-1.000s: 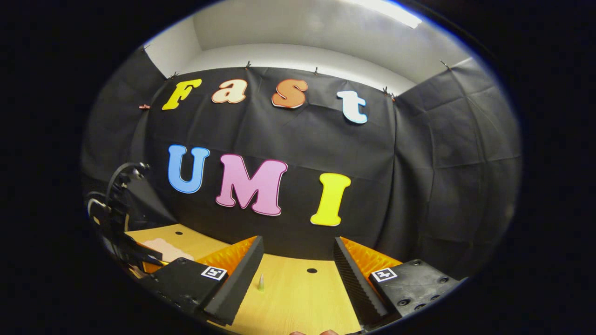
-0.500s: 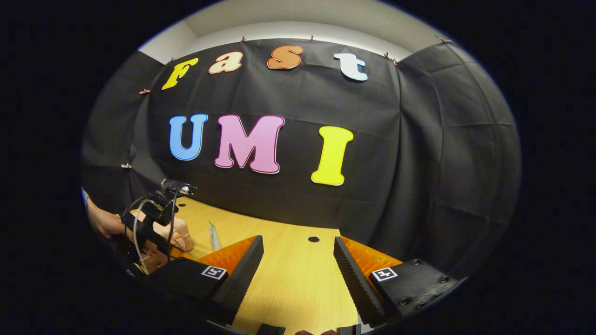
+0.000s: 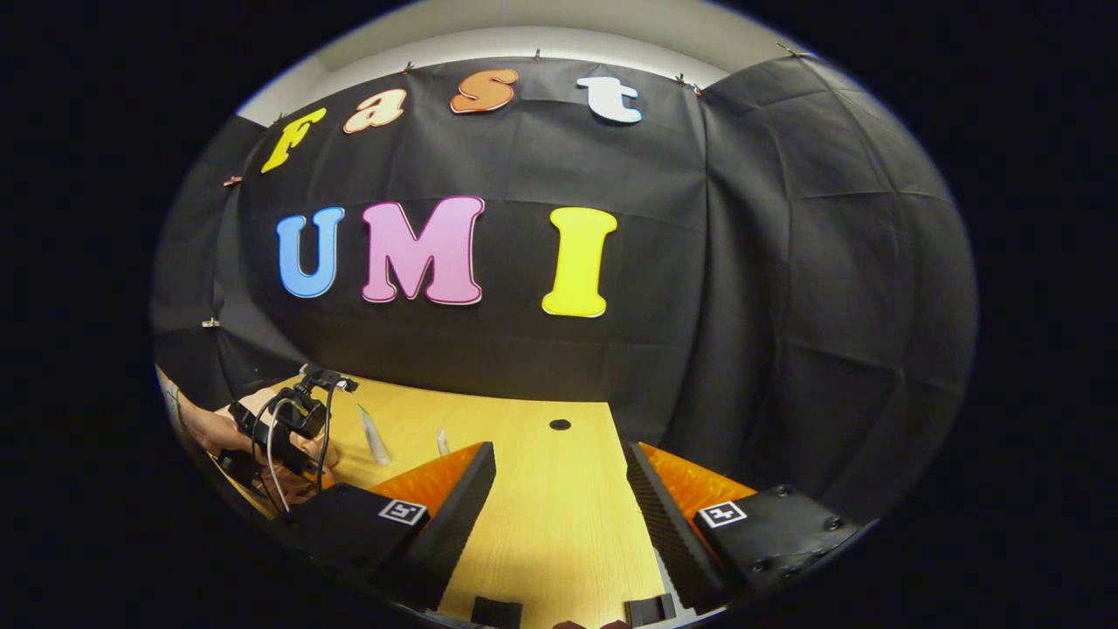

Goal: First open the suitcase, pack the skin care products into it, and then close the suitcase.

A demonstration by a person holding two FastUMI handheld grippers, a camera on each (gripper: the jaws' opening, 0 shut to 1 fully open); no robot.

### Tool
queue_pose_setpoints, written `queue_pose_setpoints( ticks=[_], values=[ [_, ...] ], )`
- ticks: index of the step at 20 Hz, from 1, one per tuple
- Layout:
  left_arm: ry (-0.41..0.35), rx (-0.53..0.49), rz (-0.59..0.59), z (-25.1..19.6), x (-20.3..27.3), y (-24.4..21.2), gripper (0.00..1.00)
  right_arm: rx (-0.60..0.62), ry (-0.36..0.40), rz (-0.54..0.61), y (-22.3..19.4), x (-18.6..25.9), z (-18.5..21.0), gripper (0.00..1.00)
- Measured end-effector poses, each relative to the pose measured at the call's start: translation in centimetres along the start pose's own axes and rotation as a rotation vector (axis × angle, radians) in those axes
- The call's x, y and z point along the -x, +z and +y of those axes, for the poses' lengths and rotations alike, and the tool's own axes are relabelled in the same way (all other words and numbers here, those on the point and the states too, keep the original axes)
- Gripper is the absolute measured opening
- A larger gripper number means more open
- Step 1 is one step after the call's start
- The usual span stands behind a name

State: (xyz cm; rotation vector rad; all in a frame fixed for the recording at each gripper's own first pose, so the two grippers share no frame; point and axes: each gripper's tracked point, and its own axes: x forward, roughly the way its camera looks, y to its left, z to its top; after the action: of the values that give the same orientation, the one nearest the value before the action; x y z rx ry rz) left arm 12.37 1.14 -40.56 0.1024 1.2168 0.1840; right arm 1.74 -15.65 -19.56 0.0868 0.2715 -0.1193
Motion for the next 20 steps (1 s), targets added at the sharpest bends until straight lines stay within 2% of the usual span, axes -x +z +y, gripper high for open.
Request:
queue_pose_setpoints(
  ticks=[1,4,7,8,10,13,15,16,17,20],
  values=[
    [-0.025,-0.01,0.031,-0.2,0.1,-0.4,0.19,0.002,-0.013,0.003,0.0,0.0,0.1,0.96],
    [-0.126,-0.062,0.021,-0.8,3.3,0.6,0.16,0.017,-0.037,0.014,0.0,-0.2,1.6,0.96],
    [-0.255,-0.054,0.005,0.1,10.0,2.1,0.15,0.051,-0.056,0.005,0.9,-0.8,3.6,0.96],
    [-0.307,-0.037,-0.016,0.9,12.9,3.0,0.15,0.048,-0.054,0.007,1.2,-1.1,4.6,0.96],
    [-0.339,-0.058,-0.093,5.0,18.3,4.9,0.15,0.026,-0.041,-0.006,2.5,-1.9,7.0,0.96],
    [-0.303,-0.062,-0.208,14.2,24.7,7.0,0.14,0.0,-0.024,-0.034,4.6,-3.2,10.7,0.96],
    [-0.284,-0.037,-0.272,20.9,26.4,7.9,0.14,-0.006,-0.02,-0.053,5.7,-3.9,13.0,0.96],
    [-0.246,-0.006,-0.301,24.5,26.5,8.4,0.13,-0.007,-0.017,-0.058,6.1,-4.1,14.1,0.96],
    [-0.187,0.006,-0.327,29.0,26.3,8.7,0.12,-0.007,-0.016,-0.06,6.3,-4.2,15.2,0.96],
    [0.066,-0.019,-0.372,42.6,23.6,9.0,0.11,-0.026,-0.003,-0.056,6.7,-4.0,18.0,0.96]
  ],
)
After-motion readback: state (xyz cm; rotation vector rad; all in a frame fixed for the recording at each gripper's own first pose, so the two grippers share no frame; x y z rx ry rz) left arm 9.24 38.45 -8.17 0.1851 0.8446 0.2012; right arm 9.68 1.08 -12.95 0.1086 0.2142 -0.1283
